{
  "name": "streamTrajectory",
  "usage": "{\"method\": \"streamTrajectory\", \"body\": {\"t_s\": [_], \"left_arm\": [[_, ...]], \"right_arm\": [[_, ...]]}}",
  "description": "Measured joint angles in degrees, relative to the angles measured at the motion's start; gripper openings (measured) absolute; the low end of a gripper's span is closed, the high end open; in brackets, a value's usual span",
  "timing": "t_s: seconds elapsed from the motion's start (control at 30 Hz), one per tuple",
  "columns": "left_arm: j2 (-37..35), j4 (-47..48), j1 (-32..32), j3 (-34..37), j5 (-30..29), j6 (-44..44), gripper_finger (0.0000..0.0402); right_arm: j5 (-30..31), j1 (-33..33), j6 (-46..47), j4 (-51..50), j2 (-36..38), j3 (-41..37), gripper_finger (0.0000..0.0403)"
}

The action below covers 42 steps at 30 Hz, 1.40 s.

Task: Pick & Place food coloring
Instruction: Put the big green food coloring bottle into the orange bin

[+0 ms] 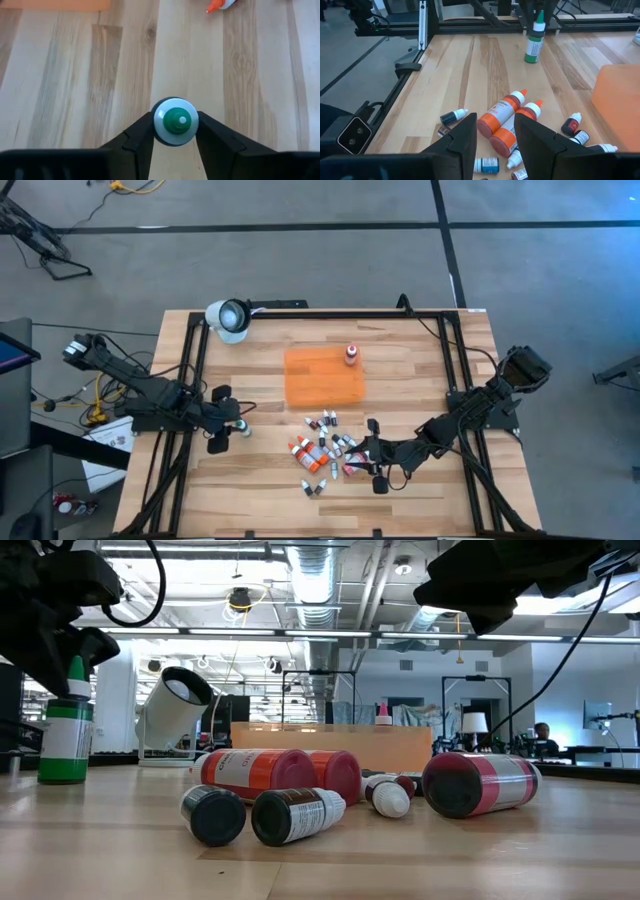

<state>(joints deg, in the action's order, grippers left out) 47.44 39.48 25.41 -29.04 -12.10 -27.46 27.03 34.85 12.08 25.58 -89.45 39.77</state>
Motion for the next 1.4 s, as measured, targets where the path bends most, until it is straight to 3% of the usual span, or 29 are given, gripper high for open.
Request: {"method": "streamTrajectory", "body": {"t_s": [0.67, 1.0, 1.2, 1.4], "left_arm": [[0.0, -3.2, 0.0, 0.0, -2.1, 0.0, 0.0123], [0.0, -7.9, -0.3, -2.4, -7.1, 2.0, 0.0124], [0.2, -8.0, -2.8, -8.4, -12.4, 7.5, 0.0124], [2.0, -10.7, -9.5, -12.6, -16.0, 17.0, 0.0124]], "right_arm": [[0.0, -0.1, 0.0, 0.0, 0.0, 0.0, 0.0123], [0.0, -0.1, 0.0, 0.0, 0.0, 0.0, 0.0123], [0.0, -0.2, 0.0, 0.1, 0.0, 0.0, 0.0123], [0.0, -0.2, 0.0, 0.2, 0.0, 0.0, 0.0123]]}}
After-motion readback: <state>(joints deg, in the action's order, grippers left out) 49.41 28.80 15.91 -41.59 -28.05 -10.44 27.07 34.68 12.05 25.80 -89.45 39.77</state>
